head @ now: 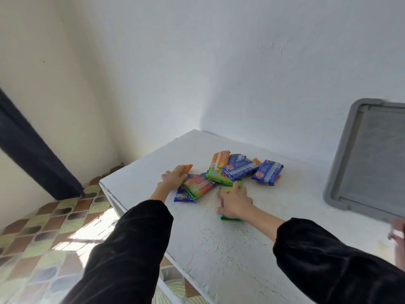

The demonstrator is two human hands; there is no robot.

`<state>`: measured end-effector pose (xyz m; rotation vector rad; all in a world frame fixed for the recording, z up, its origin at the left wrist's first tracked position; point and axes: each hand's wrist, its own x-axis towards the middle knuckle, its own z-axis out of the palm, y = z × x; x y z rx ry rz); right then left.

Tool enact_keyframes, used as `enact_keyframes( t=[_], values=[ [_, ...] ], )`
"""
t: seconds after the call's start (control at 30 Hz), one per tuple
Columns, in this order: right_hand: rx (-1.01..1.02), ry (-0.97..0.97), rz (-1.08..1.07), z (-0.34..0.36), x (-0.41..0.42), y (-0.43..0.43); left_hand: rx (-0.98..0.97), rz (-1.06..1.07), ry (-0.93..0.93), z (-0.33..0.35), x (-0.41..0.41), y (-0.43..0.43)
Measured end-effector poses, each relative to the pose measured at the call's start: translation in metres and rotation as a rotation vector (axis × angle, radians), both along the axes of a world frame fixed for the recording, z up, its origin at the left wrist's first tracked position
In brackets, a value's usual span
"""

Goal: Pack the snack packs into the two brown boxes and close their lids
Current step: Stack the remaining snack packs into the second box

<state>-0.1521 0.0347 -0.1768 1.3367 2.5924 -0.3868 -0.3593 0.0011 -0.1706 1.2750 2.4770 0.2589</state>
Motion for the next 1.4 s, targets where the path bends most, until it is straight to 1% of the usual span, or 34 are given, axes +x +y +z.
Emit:
enact_keyframes(
  t=[0.07,0.13,0.23,0.3,0.4,0.5,0.63,0.77,0.9,1.03,1.17,1.27,1.4],
  values=[
    [-0.037,0.054,-0.037,0.002,0.001,0.002,0.014,0.061,-0.033,0.001,-0.002,0.003],
    [-0.090,0.086,-0.083,0.007,0.004,0.006,0.072,0.099,-0.059,0.005,-0.001,0.005],
    [-0.156,0.079,-0.127,0.012,0.008,0.015,0.143,0.175,-0.084,0.010,0.001,0.002],
    [-0.170,0.037,-0.098,0.018,0.012,0.021,0.184,0.215,-0.112,0.014,0.002,-0.001],
    [-0.154,-0.010,-0.027,0.037,0.025,0.030,0.232,0.206,-0.076,0.021,0.011,-0.003],
    [-0.107,0.071,-0.015,0.061,0.042,0.038,0.270,0.136,-0.028,0.038,0.027,0.001],
    [-0.128,0.235,-0.055,0.100,0.075,0.048,0.376,-0.015,-0.009,0.073,0.061,0.017],
    [-0.071,0.317,-0.067,0.137,0.125,0.055,0.447,-0.209,-0.022,0.111,0.110,0.038],
    [-0.006,0.376,-0.091,0.163,0.193,0.049,0.508,-0.405,-0.044,0.135,0.174,0.051],
    [0.079,0.361,-0.139,0.180,0.270,0.023,0.529,-0.647,-0.088,0.153,0.252,0.048],
    [0.091,0.324,-0.180,0.180,0.341,-0.012,0.539,-0.880,-0.135,0.159,0.319,0.032],
    [0.037,0.285,-0.180,0.171,0.388,-0.046,0.480,-1.041,-0.177,0.147,0.356,0.019],
    [-0.079,0.274,-0.115,0.142,0.432,-0.090,0.360,-1.252,-0.239,0.117,0.392,-0.008]
  ],
)
